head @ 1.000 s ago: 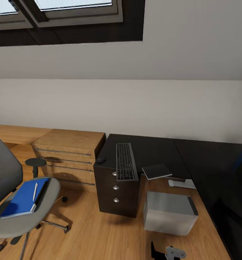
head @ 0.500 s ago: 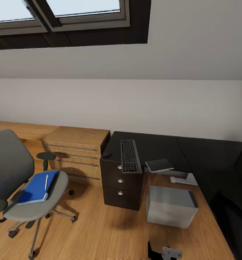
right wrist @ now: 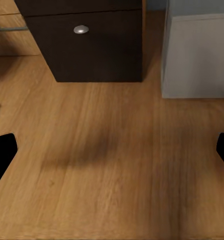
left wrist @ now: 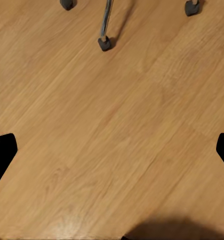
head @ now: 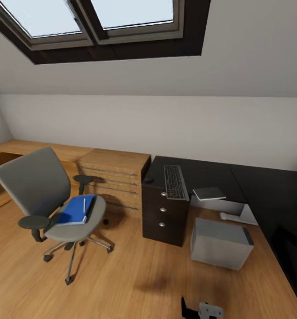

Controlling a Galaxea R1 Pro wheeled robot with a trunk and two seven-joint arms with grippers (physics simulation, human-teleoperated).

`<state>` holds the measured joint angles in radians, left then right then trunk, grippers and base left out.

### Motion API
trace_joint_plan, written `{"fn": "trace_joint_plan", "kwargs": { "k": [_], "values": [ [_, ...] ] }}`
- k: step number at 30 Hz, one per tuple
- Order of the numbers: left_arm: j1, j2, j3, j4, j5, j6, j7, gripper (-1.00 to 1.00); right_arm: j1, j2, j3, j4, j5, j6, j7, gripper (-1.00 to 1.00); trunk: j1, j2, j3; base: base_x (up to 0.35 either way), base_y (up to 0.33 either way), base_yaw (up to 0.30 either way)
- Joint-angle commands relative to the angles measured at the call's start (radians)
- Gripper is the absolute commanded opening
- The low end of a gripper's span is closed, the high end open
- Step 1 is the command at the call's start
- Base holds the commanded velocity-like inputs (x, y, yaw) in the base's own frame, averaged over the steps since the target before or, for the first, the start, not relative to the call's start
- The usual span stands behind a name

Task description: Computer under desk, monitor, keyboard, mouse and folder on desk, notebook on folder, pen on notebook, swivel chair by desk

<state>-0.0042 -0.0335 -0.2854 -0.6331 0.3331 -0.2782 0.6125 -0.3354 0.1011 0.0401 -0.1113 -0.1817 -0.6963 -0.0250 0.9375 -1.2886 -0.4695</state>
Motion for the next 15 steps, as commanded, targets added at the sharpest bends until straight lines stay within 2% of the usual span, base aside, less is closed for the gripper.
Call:
{"fn": "trace_joint_plan", "kwargs": {
  "k": [1,12,15],
  "values": [
    [0.000,0.001,-0.006,-0.001,0.011,-0.006,0.004,1.00,-0.001,0.000,0.005,0.001,-0.006,-0.003,-0.003,1.00,-0.001,-0.001,-0.001,-0.334,0.138,0.026],
    [0.000,0.001,-0.005,-0.002,0.011,-0.006,0.006,1.00,-0.001,0.000,0.003,0.001,-0.008,-0.009,-0.003,1.00,-0.001,-0.001,-0.001,-0.334,0.139,0.002],
    [0.000,0.001,-0.005,-0.002,0.011,-0.006,0.006,1.00,-0.001,0.000,0.003,0.001,-0.008,-0.010,-0.003,1.00,-0.001,-0.001,-0.001,-0.334,0.124,-0.082]
  ]
}}
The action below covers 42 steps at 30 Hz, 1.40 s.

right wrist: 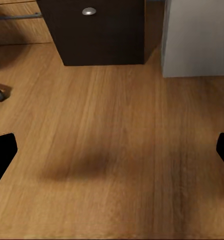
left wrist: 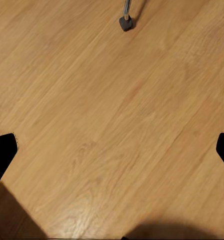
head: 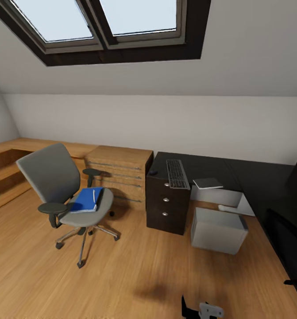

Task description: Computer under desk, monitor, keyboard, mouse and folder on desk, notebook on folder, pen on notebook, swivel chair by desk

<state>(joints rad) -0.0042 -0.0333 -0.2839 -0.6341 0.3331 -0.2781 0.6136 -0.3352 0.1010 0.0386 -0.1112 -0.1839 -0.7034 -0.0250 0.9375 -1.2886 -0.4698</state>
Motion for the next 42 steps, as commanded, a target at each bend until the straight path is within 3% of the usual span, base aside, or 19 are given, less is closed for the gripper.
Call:
{"fn": "trace_joint_plan", "kwargs": {
  "k": [1,31,42],
  "values": [
    [0.000,0.001,-0.006,-0.001,0.010,-0.006,0.005,1.00,-0.001,0.000,0.004,0.001,-0.005,-0.003,-0.003,1.00,-0.001,-0.001,-0.001,-0.333,0.069,-0.178],
    [0.000,0.002,-0.006,-0.001,0.010,-0.012,0.006,1.00,-0.001,0.002,0.009,0.001,-0.003,-0.004,-0.001,1.00,-0.001,-0.001,-0.003,-0.230,0.008,-0.268],
    [0.000,0.001,-0.006,-0.001,0.009,-0.013,0.006,1.00,-0.001,0.002,0.010,0.001,-0.002,-0.003,-0.001,1.00,-0.043,0.076,0.029,-0.016,0.000,-0.088]
  ]
}}
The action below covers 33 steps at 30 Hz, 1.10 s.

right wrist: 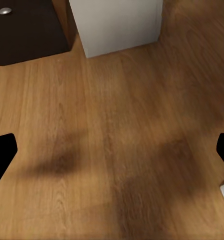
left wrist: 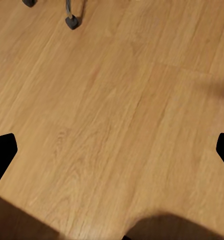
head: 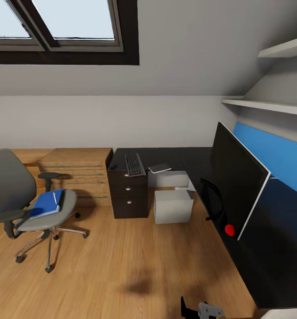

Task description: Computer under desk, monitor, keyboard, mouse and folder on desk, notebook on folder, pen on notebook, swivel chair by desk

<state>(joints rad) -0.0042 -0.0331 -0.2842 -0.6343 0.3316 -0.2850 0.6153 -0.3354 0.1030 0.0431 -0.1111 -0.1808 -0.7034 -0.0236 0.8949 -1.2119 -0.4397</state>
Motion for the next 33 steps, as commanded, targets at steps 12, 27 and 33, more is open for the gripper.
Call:
{"fn": "trace_joint_plan", "kwargs": {
  "k": [12,27,33],
  "values": [
    [0.000,0.001,-0.005,0.000,0.013,0.002,0.004,1.00,-0.001,0.000,0.005,0.001,-0.005,-0.002,-0.002,1.00,-0.046,0.084,0.037,0.000,0.000,-0.002],
    [0.000,0.001,-0.004,-0.004,0.014,-0.003,0.010,1.00,-0.001,0.001,0.006,0.001,-0.005,-0.002,-0.002,1.00,-0.104,0.189,0.084,0.000,0.000,0.000],
    [0.000,0.002,-0.003,-0.005,0.015,-0.005,0.012,1.00,-0.001,0.001,0.006,0.001,-0.005,-0.004,-0.003,1.00,-0.127,0.231,0.103,0.000,0.000,0.000]
  ]
}}
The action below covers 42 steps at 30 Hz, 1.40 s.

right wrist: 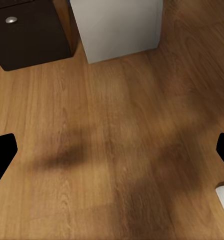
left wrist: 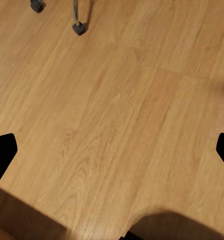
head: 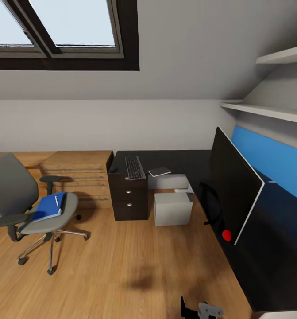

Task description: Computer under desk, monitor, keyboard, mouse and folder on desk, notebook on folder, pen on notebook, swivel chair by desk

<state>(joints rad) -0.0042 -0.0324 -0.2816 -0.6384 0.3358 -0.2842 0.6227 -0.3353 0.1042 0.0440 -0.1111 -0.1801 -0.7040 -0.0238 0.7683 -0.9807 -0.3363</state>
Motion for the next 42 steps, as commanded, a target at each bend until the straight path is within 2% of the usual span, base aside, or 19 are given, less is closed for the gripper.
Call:
{"fn": "trace_joint_plan", "kwargs": {
  "k": [1,5,15,21,27,30,33,40,41,42],
  "values": [
    [0.000,0.001,-0.005,-0.001,0.011,-0.006,0.005,1.00,-0.001,0.000,0.005,0.001,-0.006,-0.003,-0.002,1.00,-0.004,0.006,0.002,0.000,0.000,0.000],
    [0.000,0.001,-0.005,-0.002,0.011,-0.006,0.006,1.00,0.000,0.000,0.005,0.001,-0.006,-0.003,-0.002,1.00,-0.019,0.034,0.015,-0.004,0.000,0.000],
    [0.000,0.002,-0.004,-0.003,0.012,-0.006,0.006,1.00,-0.001,0.000,0.005,0.002,-0.005,-0.003,-0.002,1.00,-0.058,0.104,0.046,-0.268,0.000,0.000],
    [0.000,0.002,-0.004,-0.003,0.013,-0.004,0.003,1.00,0.000,0.000,0.006,0.001,-0.005,-0.003,-0.002,1.00,-0.081,0.146,0.065,-0.051,0.000,0.000],
    [0.000,-0.002,-0.004,-0.031,0.015,0.037,-0.012,1.00,-0.001,0.001,0.007,-0.013,-0.004,-0.003,-0.002,1.00,-0.104,0.188,0.084,-0.005,0.000,0.000],
    [0.000,-0.002,-0.002,-0.089,0.017,0.072,-0.014,1.00,-0.001,0.002,0.006,-0.041,-0.006,-0.002,-0.003,1.00,-0.115,0.209,0.093,-0.001,0.000,0.000],
    [0.000,-0.002,0.009,-0.173,0.024,0.134,-0.015,1.00,-0.001,0.009,0.006,-0.096,-0.007,0.000,-0.005,1.00,-0.127,0.230,0.102,0.000,0.000,0.000],
    [0.000,-0.002,0.070,-0.395,0.050,0.341,-0.015,1.00,-0.001,0.042,0.005,-0.274,-0.007,0.019,-0.012,1.00,-0.153,0.279,0.124,0.000,0.000,0.000],
    [0.000,-0.003,0.085,-0.463,0.053,0.389,-0.015,1.00,-0.001,0.047,0.005,-0.331,-0.007,0.048,-0.018,1.00,-0.157,0.286,0.128,0.000,0.000,0.000],
    [0.000,-0.003,0.092,-0.497,0.054,0.411,-0.014,1.00,-0.001,0.048,0.005,-0.362,-0.007,0.071,-0.023,1.00,-0.161,0.293,0.131,0.000,0.000,0.000]
  ]
}}
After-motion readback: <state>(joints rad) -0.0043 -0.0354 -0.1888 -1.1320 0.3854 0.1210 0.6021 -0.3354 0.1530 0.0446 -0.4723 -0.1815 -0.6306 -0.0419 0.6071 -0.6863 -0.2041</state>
